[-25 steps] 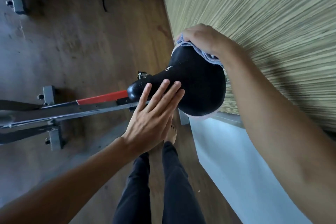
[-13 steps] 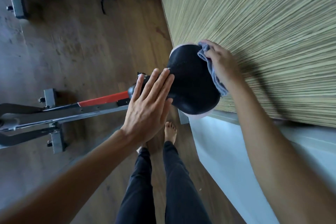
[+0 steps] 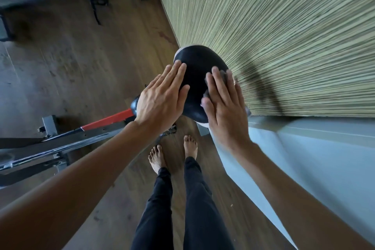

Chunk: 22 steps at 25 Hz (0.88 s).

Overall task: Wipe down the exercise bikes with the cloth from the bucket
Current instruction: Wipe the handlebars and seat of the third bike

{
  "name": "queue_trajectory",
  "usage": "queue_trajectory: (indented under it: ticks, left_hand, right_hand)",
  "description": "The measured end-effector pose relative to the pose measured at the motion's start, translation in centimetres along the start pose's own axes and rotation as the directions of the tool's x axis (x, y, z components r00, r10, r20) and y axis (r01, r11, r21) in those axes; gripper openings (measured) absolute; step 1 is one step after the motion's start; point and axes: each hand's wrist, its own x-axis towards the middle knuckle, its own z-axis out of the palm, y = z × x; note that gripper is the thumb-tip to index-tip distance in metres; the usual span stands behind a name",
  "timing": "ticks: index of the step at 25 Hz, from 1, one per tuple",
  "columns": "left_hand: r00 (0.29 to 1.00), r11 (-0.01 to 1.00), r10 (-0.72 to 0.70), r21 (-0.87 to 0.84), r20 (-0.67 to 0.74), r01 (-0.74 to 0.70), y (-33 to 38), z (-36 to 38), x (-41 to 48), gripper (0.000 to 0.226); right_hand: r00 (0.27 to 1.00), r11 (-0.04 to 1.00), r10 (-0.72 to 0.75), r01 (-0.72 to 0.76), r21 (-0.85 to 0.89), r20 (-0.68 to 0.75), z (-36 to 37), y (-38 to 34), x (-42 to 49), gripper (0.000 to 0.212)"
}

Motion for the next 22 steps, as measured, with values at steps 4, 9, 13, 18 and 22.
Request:
queue_trajectory:
  ticks: [4, 9, 13, 18, 22]
  left_hand:
    - [1.000, 1.000, -0.002, -0.002, 0.000, 0.002, 0.0, 0.0, 0.0, 0.051]
    - [1.000, 1.000, -0.005, -0.031, 0.001, 0.005, -0.1, -0.2, -0.1, 0.049]
    - [1.000, 0.994, -0.005, -0.110, 0.004, 0.006, -0.7, -0.4, -0.2, 0.045]
    - [0.994, 0.990, -0.066, -0.122, 0.089, 0.077, -0.5, -1.5, -0.5, 0.047]
    - [0.979, 0.976, -0.185, -0.105, 0.080, 0.193, -2.2, -3.3, -3.7, 0.044]
  right_hand:
    - [0.997, 0.985, 0.077, -0.076, 0.154, -0.002, -0.1, 2.4, 4.0, 0.056]
    - [0.998, 0.992, 0.056, -0.058, 0.110, 0.025, 0.1, 0.9, -0.8, 0.056]
    - [0.982, 0.982, -0.175, 0.180, -0.065, 0.072, -0.1, 0.6, 3.4, 0.051]
    - [0.989, 0.992, 0.127, -0.128, 0.018, 0.073, -0.3, 1.7, 4.7, 0.053]
    - [0.985, 0.982, -0.118, 0.135, -0.136, 0.123, 0.4, -1.7, 0.2, 0.052]
